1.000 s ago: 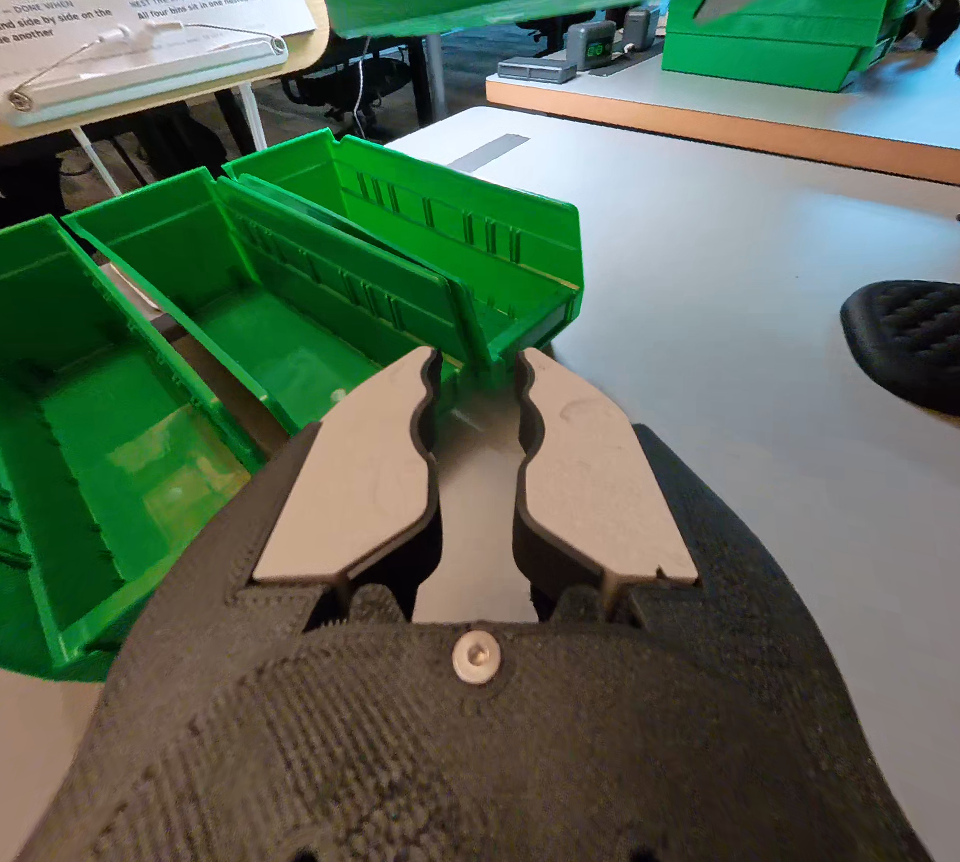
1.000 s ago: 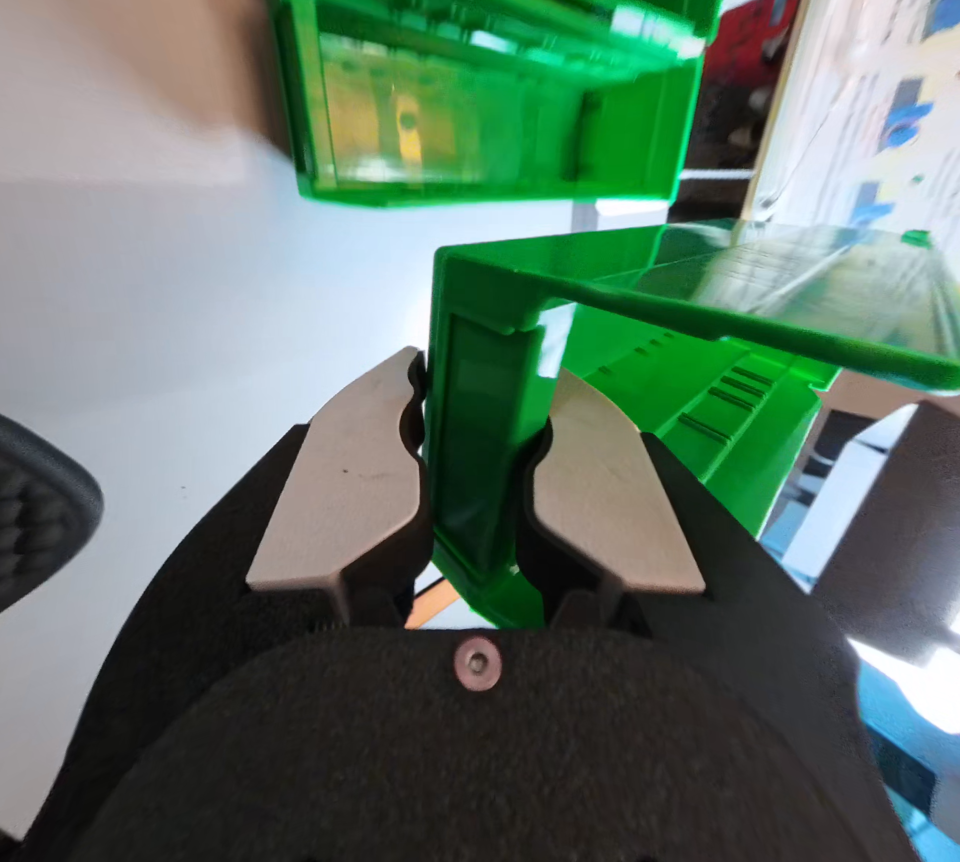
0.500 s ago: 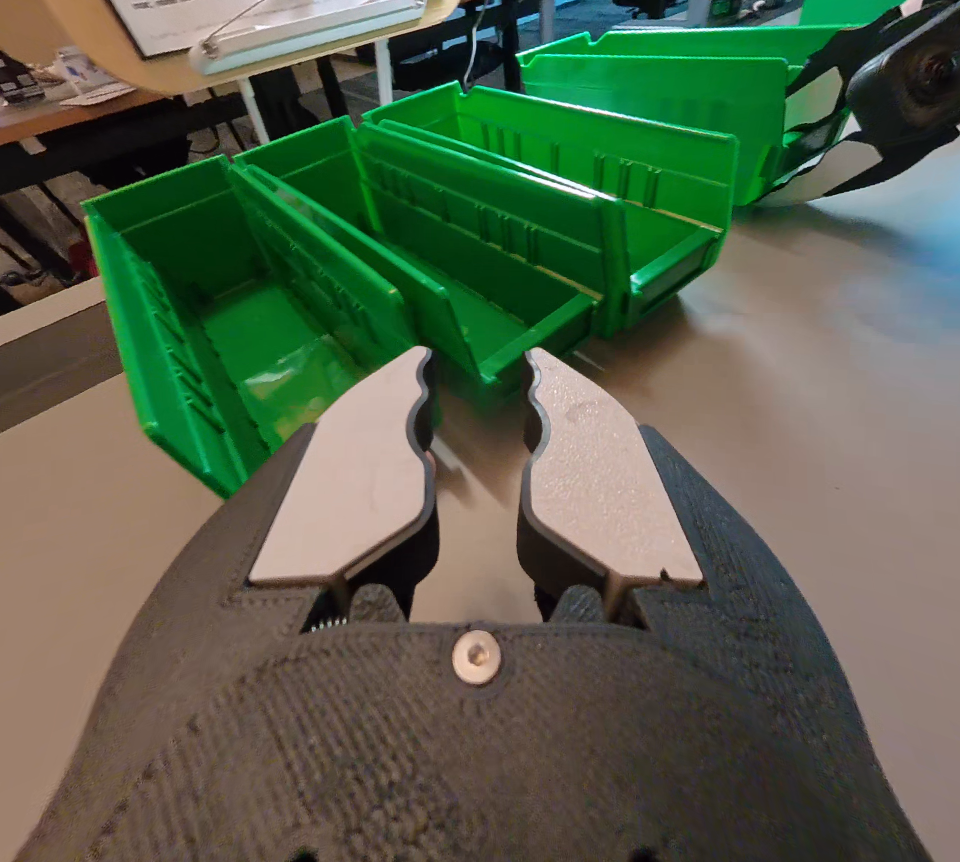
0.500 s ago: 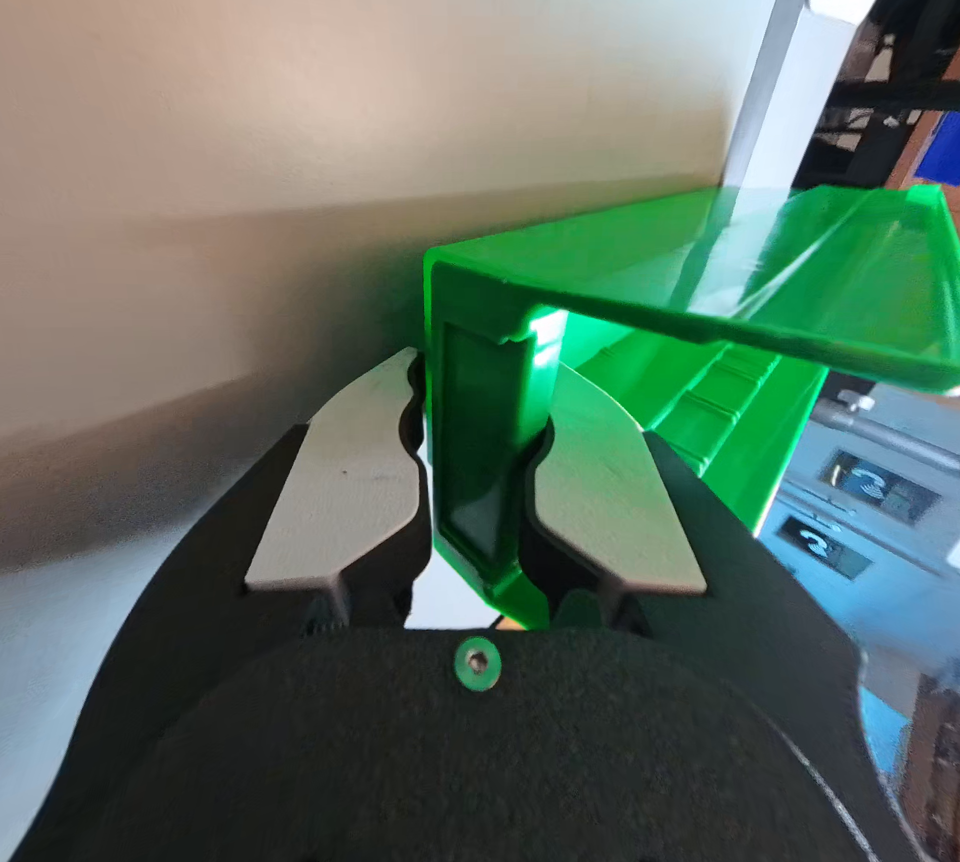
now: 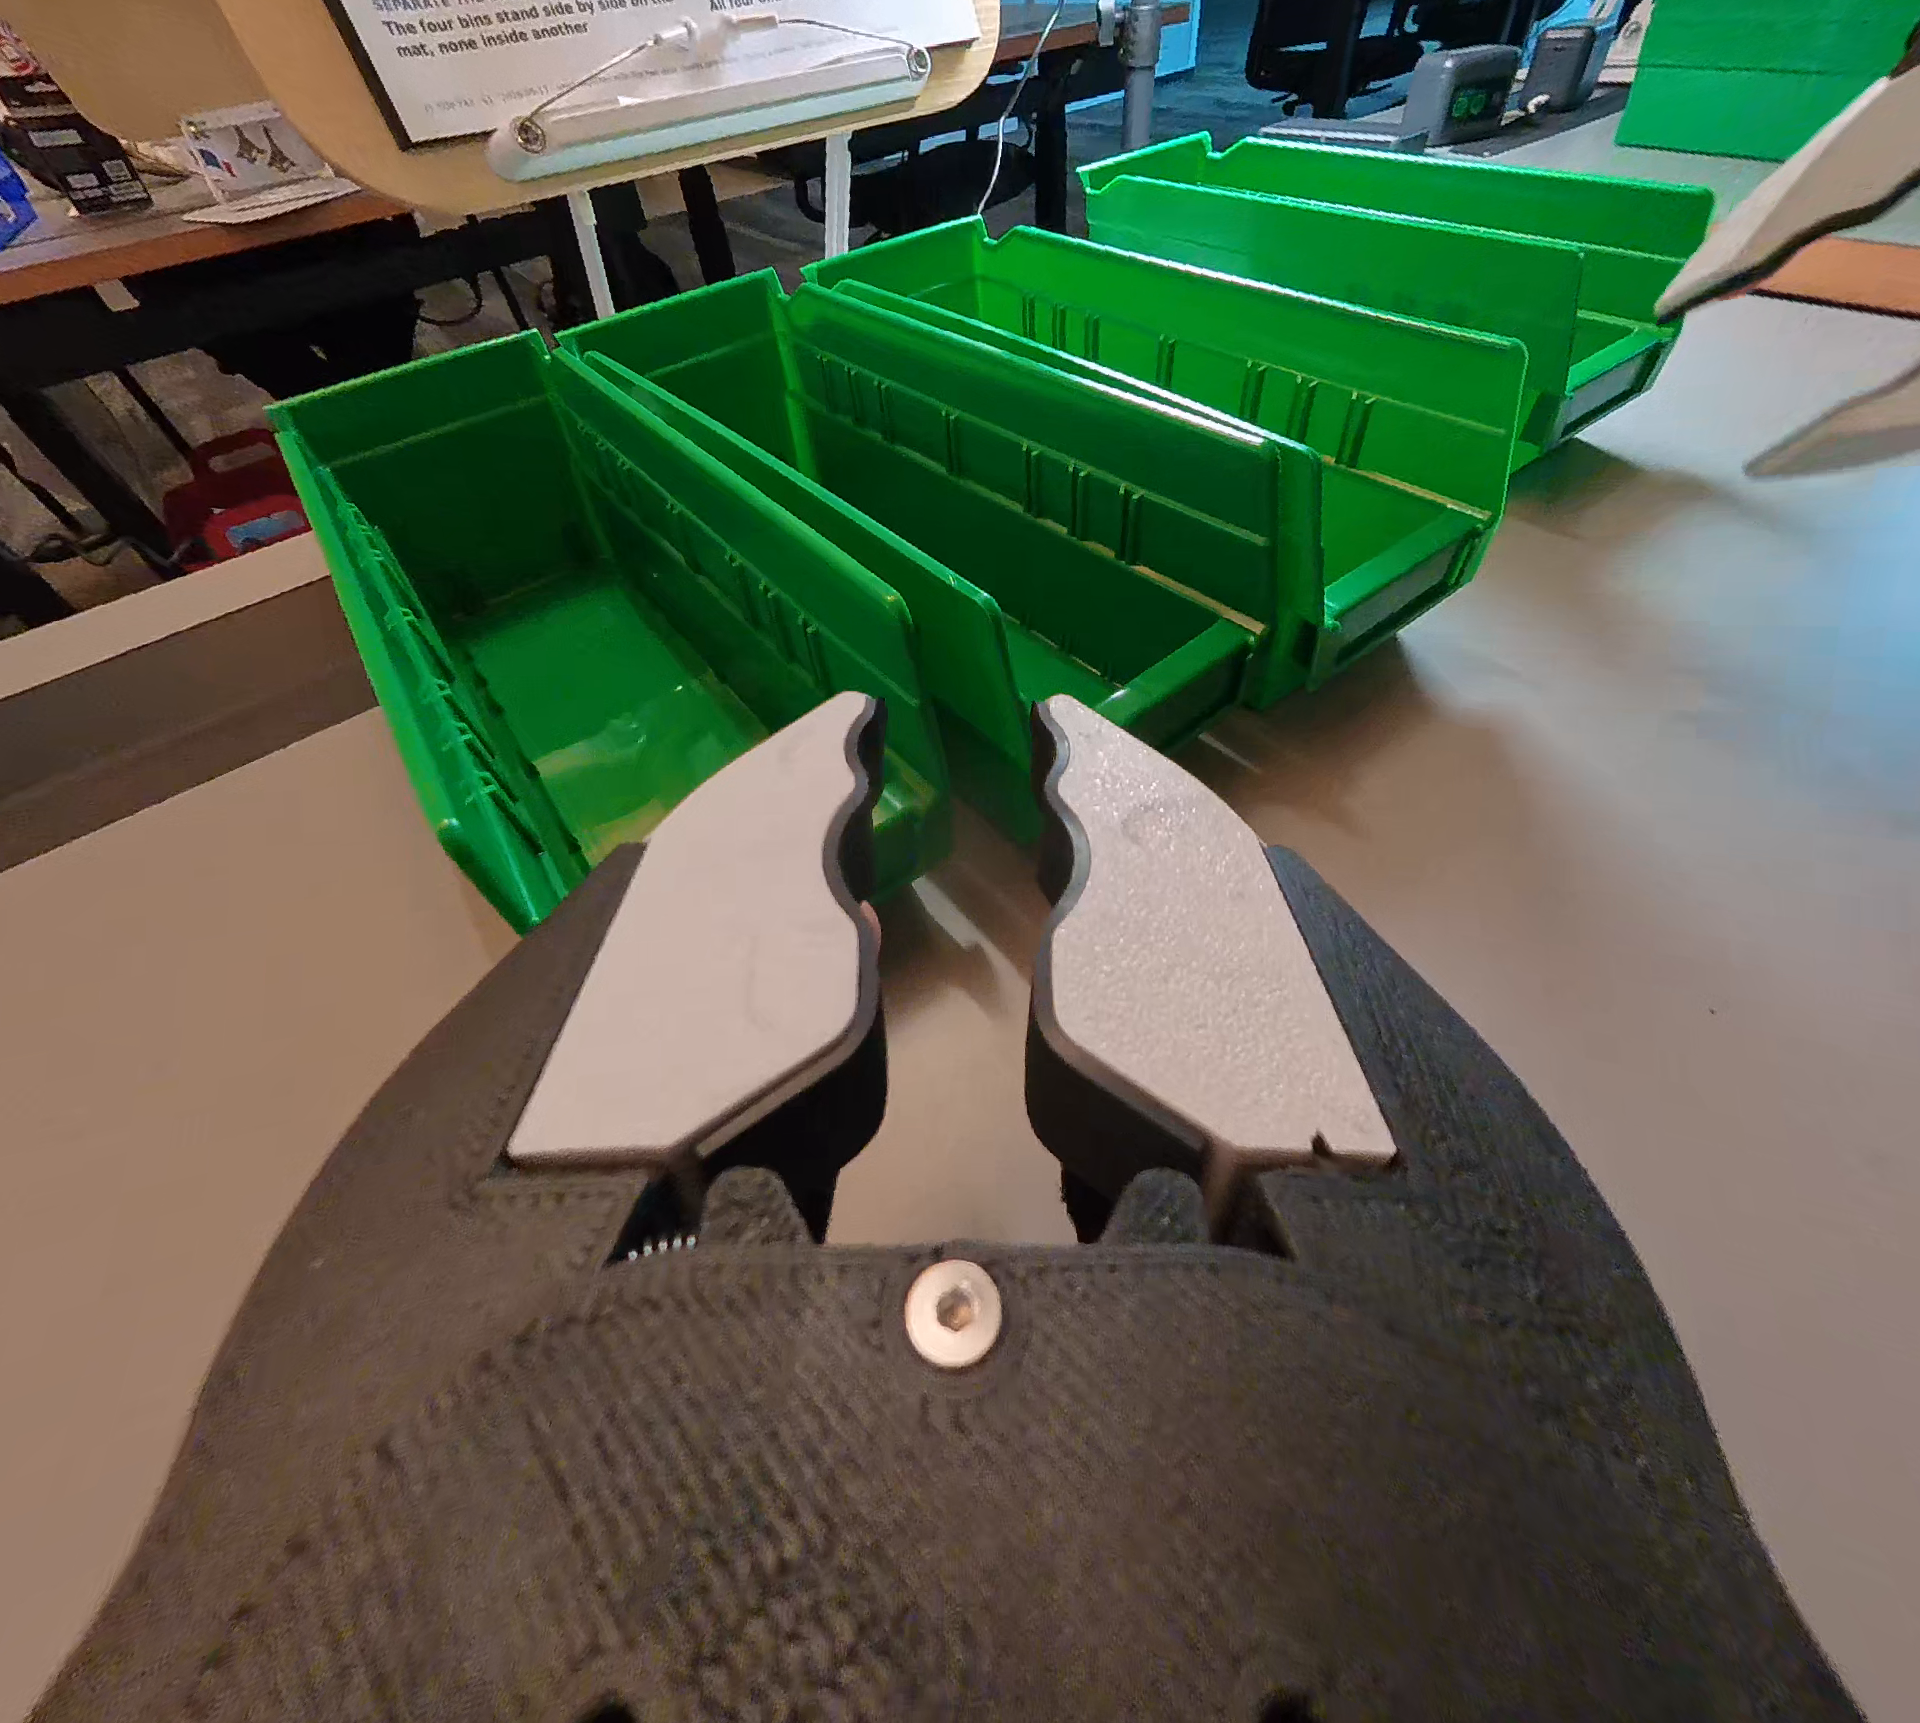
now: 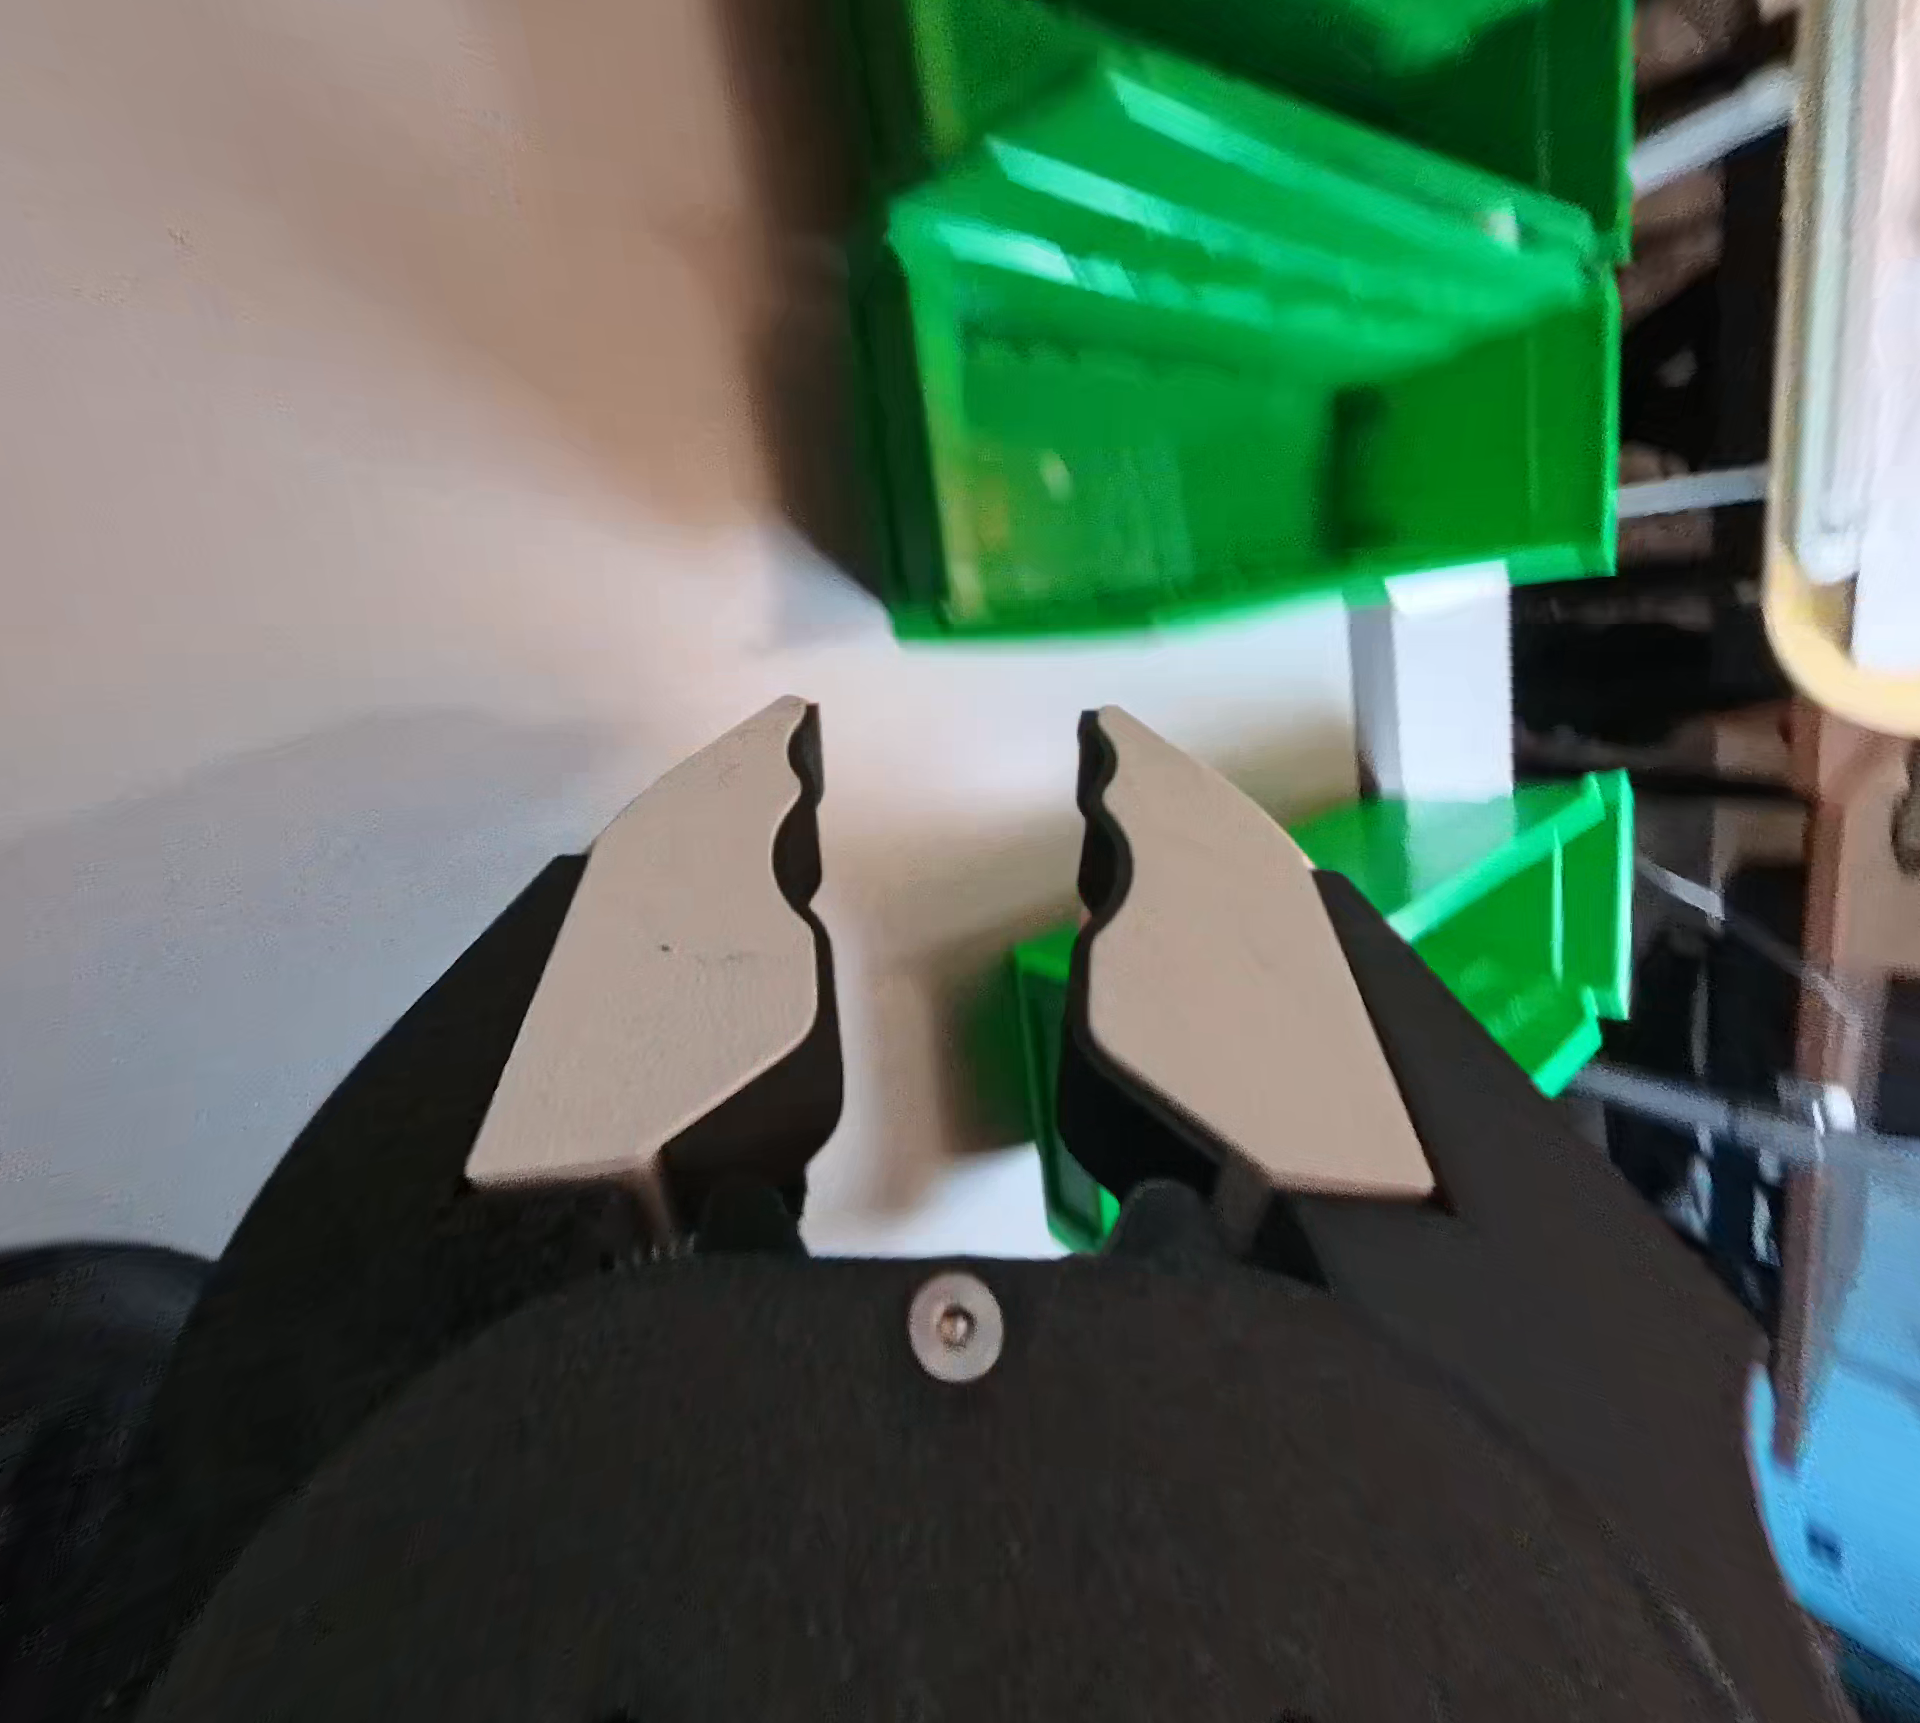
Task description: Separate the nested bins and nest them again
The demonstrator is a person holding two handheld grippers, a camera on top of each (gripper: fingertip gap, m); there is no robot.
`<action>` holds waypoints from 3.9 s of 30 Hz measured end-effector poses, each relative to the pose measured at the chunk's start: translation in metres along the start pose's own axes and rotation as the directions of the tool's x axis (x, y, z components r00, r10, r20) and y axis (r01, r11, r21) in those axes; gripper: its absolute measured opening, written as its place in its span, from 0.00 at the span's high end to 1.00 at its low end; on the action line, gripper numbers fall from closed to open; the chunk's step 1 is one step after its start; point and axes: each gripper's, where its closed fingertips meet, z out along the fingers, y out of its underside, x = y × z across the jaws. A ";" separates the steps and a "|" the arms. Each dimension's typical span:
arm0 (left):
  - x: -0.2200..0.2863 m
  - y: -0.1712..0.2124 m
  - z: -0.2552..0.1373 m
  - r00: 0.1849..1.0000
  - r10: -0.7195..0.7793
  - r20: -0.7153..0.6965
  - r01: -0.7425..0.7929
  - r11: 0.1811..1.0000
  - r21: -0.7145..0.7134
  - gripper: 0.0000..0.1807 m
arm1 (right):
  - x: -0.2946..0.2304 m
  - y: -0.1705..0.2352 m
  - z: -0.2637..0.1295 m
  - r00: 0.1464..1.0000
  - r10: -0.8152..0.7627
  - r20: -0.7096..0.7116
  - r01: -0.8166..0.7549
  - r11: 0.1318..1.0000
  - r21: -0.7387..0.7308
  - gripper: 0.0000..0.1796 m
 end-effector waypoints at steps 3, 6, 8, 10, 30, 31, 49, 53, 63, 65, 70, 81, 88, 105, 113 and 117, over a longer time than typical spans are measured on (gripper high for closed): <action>0.000 0.011 0.003 1.000 0.003 -0.011 -0.003 0.999 -0.040 0.85 | -0.019 -0.044 0.025 0.996 -0.070 0.050 0.068 0.997 0.031 0.71; -0.001 0.020 0.002 0.999 -0.021 -0.027 0.019 0.998 -0.061 0.85 | -0.013 -0.047 0.070 0.995 -0.095 0.028 0.097 0.992 -0.078 0.70; -0.003 0.020 -0.001 1.000 -0.006 -0.019 0.005 0.999 -0.053 0.84 | -0.012 -0.034 0.100 0.996 -0.083 0.025 0.086 0.980 -0.182 0.72; -0.005 0.019 -0.003 1.000 0.014 -0.011 -0.014 0.999 -0.046 0.84 | -0.009 -0.025 0.116 0.996 -0.088 -0.022 0.081 0.974 -0.212 0.84; 0.006 0.036 0.008 0.998 -0.035 -0.050 0.030 0.995 -0.096 0.85 | 0.018 0.023 0.112 0.994 -0.107 -0.028 0.099 0.974 -0.202 0.84; 0.005 0.037 0.008 0.998 -0.039 -0.051 0.034 0.995 -0.095 0.85 | 0.017 0.023 0.113 0.994 -0.107 -0.018 0.102 0.975 -0.196 0.84; -0.012 0.026 0.002 0.999 0.026 0.022 -0.024 0.998 -0.054 0.82 | -0.025 -0.039 0.049 0.974 0.207 -0.090 -0.176 0.947 0.268 0.79; -0.004 0.022 0.005 0.997 0.074 0.009 -0.074 0.997 -0.036 0.84 | -0.024 -0.051 0.040 0.933 0.350 -0.085 -0.286 0.863 0.417 0.76; 0.018 0.036 0.057 0.998 0.039 0.059 -0.028 0.984 -0.178 0.90 | -0.023 -0.051 0.012 0.886 0.456 -0.086 -0.348 0.776 0.526 0.72; 0.017 0.034 0.065 0.996 0.041 0.075 -0.026 0.983 -0.183 0.94 | -0.019 -0.044 0.001 0.876 0.467 -0.118 -0.338 0.771 0.541 0.72; 0.030 0.028 0.082 0.994 0.099 0.038 -0.091 0.980 -0.177 0.94 | -0.005 -0.013 -0.020 0.821 0.546 -0.169 -0.366 0.730 0.578 0.74; 0.034 0.027 0.092 0.992 0.108 0.070 -0.095 0.981 -0.171 0.95 | 0.008 0.006 -0.020 0.768 0.617 -0.172 -0.406 0.677 0.614 0.75; 0.050 0.028 0.086 0.975 0.200 0.092 -0.182 0.967 -0.178 0.94 | 0.003 0.007 -0.011 0.786 0.587 -0.193 -0.392 0.715 0.579 0.76; 0.051 0.029 0.096 0.985 0.129 0.115 -0.105 0.976 -0.191 0.96 | -0.003 0.004 -0.008 0.813 0.539 -0.219 -0.350 0.754 0.555 0.77; 0.053 0.030 0.094 0.991 0.092 0.093 -0.073 0.980 -0.187 0.93 | -0.005 0.004 -0.007 0.818 0.527 -0.228 -0.342 0.766 0.544 0.77; 0.054 0.003 0.069 0.986 0.154 0.068 -0.149 0.985 -0.084 0.85 | -0.001 0.005 -0.012 0.810 0.533 -0.243 -0.332 0.760 0.558 0.78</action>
